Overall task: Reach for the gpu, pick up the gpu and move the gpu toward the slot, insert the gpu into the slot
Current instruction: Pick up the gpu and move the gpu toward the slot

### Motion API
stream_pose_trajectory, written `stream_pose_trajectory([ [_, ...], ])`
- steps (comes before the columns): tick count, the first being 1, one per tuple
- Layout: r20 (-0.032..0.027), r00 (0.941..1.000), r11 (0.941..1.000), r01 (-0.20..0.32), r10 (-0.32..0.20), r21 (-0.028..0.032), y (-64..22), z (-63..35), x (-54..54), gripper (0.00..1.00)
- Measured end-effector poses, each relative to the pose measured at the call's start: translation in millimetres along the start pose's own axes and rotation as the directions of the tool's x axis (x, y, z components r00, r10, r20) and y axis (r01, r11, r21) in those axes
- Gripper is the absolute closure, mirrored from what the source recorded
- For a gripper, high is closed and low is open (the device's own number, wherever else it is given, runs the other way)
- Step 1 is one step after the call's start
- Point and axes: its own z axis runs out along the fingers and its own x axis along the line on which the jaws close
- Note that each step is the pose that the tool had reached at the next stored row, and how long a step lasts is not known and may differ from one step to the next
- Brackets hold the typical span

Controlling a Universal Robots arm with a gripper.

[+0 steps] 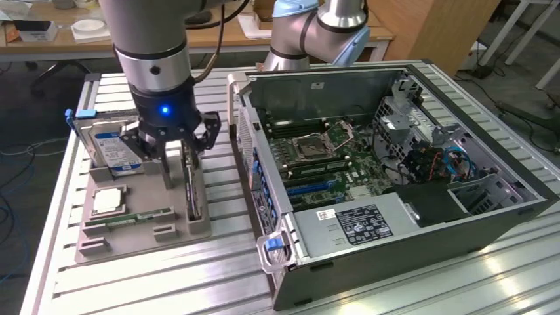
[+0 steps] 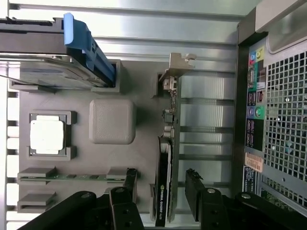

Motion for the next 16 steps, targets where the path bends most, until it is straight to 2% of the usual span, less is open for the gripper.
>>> stream_pose_trajectory([
  [9,-0.0001,1.0,1.0,0.0,0.0,0.0,-2.5,16.6,-7.0,0.47],
  [16,0.0004,1.0,1.0,-0.008,0.008,0.0002,-3.7,27.9,-7.3,0.47],
])
